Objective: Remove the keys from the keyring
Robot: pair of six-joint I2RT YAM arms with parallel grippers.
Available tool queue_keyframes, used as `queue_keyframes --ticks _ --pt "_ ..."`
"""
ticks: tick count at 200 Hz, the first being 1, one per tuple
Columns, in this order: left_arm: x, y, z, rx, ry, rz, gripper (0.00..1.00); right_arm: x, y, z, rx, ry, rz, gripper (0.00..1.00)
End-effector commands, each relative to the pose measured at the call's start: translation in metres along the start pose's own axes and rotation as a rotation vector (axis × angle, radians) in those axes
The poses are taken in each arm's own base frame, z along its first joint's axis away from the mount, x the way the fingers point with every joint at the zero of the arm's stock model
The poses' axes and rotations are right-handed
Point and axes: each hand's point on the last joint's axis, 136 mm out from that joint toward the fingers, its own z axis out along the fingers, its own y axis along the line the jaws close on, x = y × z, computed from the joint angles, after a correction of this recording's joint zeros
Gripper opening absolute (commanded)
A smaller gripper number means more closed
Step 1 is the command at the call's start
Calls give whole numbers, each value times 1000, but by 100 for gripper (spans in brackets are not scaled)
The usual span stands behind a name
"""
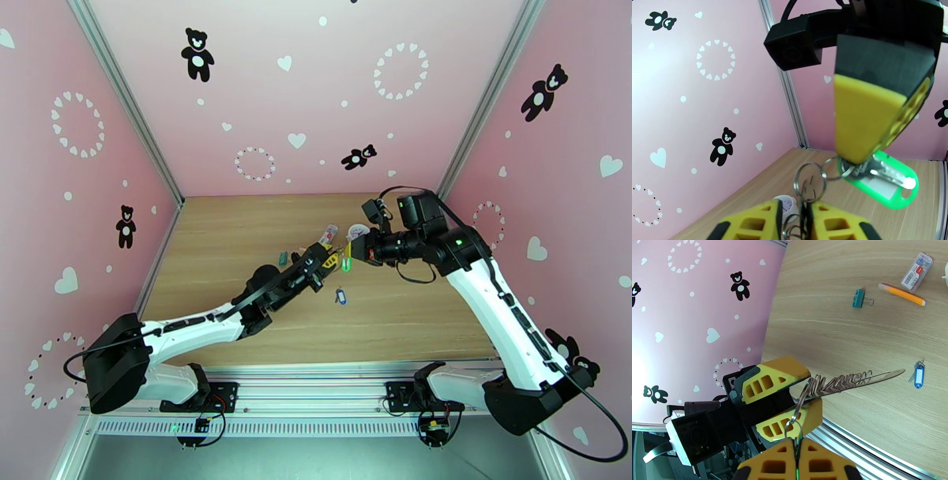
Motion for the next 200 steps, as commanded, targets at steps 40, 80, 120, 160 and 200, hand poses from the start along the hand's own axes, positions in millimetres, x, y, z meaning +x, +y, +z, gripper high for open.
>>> queue_keyframes --ticks 40,80,120,160,200 --pt "-20 -5 -10 122 -25 -37 17 -6 21 -10 -57 -38 -31 0" --pt "-24 -4 -12 138 -29 -66 16 -12 30 -13 -89 -58 -65 0" --pt "-25 -4 -13 149 -24 -89 18 -11 43 -20 -110 -49 -185 0" --pt "-31 -2 -25 177 -5 -131 32 -8 46 -23 -92 -2 -330 0" --pt "-37 -4 -35 207 6 -147 41 -13 48 -16 -108 23 -350 0"
